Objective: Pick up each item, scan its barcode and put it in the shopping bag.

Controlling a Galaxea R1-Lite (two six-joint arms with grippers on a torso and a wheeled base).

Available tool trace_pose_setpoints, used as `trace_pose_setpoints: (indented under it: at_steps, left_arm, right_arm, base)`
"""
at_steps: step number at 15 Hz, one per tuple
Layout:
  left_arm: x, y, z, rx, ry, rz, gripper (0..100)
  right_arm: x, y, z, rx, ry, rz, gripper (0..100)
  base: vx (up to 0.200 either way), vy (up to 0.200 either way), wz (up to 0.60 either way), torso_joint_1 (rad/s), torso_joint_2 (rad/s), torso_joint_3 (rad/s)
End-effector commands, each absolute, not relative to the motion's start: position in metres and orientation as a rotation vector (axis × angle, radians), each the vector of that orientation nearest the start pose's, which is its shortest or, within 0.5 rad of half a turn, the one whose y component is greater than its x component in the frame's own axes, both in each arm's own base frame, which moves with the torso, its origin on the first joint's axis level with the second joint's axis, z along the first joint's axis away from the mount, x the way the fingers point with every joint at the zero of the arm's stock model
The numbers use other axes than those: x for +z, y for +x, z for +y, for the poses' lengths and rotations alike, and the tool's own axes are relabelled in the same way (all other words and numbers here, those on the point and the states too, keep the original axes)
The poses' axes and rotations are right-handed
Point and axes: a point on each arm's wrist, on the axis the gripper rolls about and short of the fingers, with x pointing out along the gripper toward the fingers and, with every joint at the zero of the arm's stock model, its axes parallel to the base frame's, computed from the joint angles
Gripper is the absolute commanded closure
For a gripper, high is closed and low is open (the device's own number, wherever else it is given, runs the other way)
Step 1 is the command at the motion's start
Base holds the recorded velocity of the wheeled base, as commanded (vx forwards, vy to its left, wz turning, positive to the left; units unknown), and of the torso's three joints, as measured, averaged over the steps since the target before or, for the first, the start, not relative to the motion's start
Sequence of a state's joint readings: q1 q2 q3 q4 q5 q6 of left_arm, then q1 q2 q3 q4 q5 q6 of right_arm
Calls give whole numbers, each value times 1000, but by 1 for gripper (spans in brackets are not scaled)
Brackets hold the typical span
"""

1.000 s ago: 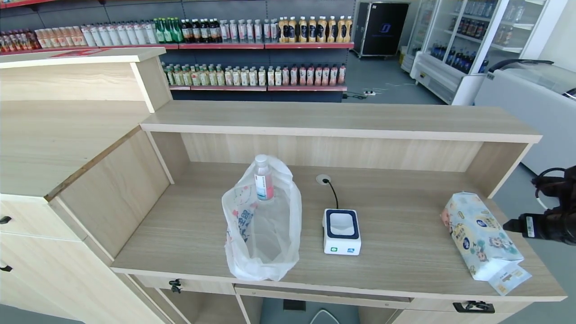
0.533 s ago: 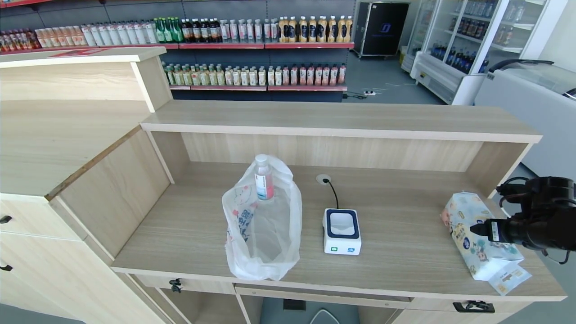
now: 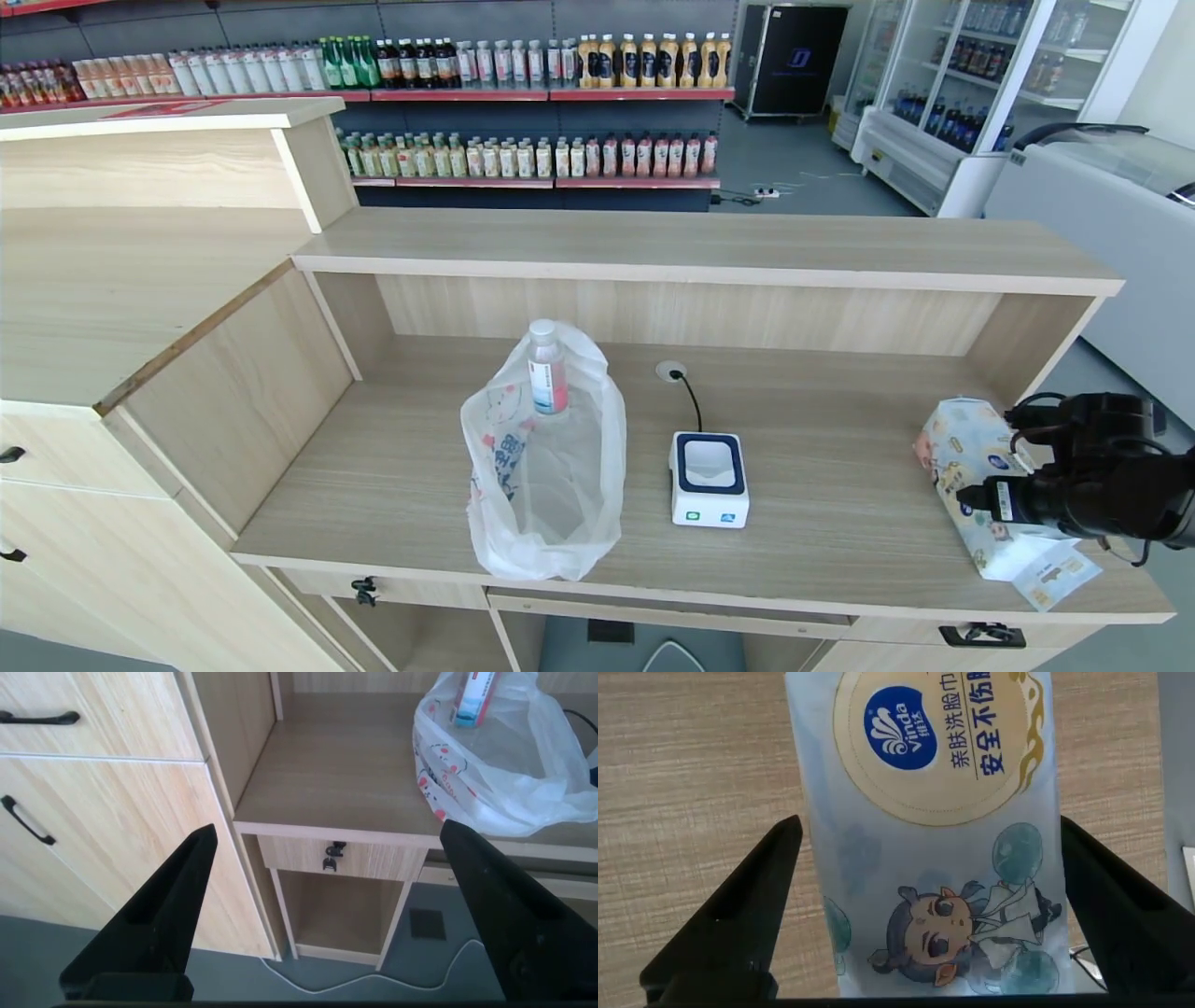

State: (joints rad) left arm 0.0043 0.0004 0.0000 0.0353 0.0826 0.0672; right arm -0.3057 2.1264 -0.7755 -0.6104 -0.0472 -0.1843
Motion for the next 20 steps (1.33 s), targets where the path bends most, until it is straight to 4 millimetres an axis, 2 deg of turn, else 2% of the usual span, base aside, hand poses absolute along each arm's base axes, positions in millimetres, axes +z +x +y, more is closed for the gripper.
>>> trace_pose_setpoints:
  at_steps: [1,6,10,11,14,17,19,20]
  left_arm:
    - [72,-23,2,86,69,38,0]
    - [72,-23,2,86,69,38,0]
    - [72,-23,2,86,69,38,0]
    - [72,-23,2,86,69,38,0]
    - [72,-23,2,86,69,38,0]
    - [72,-23,2,86,69,38,0]
    - [72,-23,2,86,69,38,0]
    - [72,-23,2,86,69,38,0]
  right_arm:
    - [18,333,-101,-249,-81,788,0]
    - [-3,350,-98,-234,-101,731,0]
    - [-12,347,-97,-234,-100,748,0]
    - [-12,347,-98,-235,-99,747,100]
    - [-5,346,-98,-241,-98,732,100]
    - [14,343,-97,-241,-126,692,100]
    - [62,333,-84,-201,-296,593,100]
    - [90,320,-76,-192,-372,535,100]
  base:
    - [0,0,0,0,0,0]
    - [0,0,0,0,0,0]
    - [0,0,0,0,0,0]
    - [0,0,0,0,0,0]
    - [0,0,0,0,0,0]
    - [0,0,0,0,0,0]
    - [0,0,0,0,0,0]
    - [0,0,0,0,0,0]
